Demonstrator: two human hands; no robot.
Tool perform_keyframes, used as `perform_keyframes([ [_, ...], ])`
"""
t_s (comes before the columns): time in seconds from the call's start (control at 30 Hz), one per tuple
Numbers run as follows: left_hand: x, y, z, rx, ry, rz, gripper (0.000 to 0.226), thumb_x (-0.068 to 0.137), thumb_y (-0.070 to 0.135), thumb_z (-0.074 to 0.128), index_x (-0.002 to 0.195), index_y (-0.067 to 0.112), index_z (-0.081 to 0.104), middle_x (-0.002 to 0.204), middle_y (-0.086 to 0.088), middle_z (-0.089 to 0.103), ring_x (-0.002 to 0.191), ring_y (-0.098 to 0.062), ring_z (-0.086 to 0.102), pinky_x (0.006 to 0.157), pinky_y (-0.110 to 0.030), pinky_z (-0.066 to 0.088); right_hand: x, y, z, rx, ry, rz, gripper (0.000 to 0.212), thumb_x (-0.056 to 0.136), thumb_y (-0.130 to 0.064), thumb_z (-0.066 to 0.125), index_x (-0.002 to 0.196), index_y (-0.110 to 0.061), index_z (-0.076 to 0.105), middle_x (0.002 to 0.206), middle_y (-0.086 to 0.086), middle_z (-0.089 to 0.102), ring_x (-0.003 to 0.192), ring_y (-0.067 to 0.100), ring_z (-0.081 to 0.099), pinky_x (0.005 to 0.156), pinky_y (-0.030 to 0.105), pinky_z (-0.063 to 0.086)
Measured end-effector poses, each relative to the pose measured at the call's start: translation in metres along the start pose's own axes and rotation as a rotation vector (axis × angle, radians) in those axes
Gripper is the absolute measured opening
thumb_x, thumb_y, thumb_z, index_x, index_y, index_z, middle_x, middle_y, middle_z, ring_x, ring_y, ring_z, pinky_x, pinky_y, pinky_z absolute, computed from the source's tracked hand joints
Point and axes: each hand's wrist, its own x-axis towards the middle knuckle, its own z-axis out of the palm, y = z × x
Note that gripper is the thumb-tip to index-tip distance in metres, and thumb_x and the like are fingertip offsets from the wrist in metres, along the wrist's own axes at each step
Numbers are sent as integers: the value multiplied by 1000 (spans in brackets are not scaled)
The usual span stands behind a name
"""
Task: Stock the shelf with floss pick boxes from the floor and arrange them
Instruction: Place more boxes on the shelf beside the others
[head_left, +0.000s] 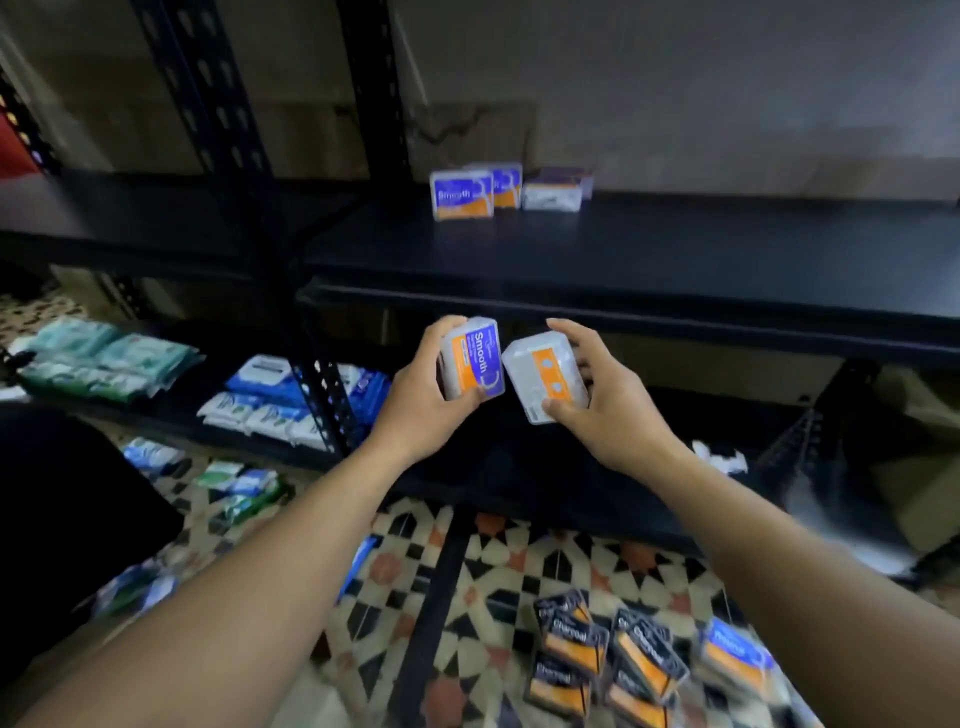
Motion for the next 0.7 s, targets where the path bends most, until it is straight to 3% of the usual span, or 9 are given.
perform_keyframes([
  [0.13,-41,-59,11,121,-137,-223,79,76,21,75,137,45,32,108,10,63,89,-6,63,80,-25,49,-19,50,40,-59,-169,209,76,85,-16,73,141,-47,33,108,-19,56,99,6,61,83,29,54],
  [0.2,-60,-86,14,174,-211,-331,81,77,22,73,139,47,27,108,6,63,89,-14,63,75,-27,48,-26,74,59,-63,-250,304,75,86,-18,74,141,-47,34,113,-11,57,101,12,61,82,34,56],
  [0.3,-76,-118,21,244,-334,-468,81,80,24,71,140,44,21,109,0,61,85,-21,62,62,-29,45,-39,106,87,-36,-297,418,72,85,-16,76,138,-45,37,117,-1,58,95,15,63,70,32,58],
  [0.53,-108,-170,43,273,-527,-640,80,81,21,73,145,34,28,123,-4,56,100,-24,57,72,-29,45,-74,170,149,-27,-455,600,68,77,-11,81,128,-37,44,122,7,59,101,26,62,80,47,58],
  [0.6,-118,-181,49,251,-580,-701,80,82,20,73,146,36,28,128,-3,55,106,-23,58,81,-30,50,-82,184,164,-20,-468,642,70,76,-9,81,132,-31,45,124,7,59,106,26,60,84,46,57],
  [0.7,-127,-192,58,238,-626,-767,82,84,20,73,150,33,27,135,-5,55,113,-23,57,82,-25,45,-89,199,182,-16,-509,672,75,74,-14,83,135,-31,44,127,8,60,107,25,61,87,45,56],
])
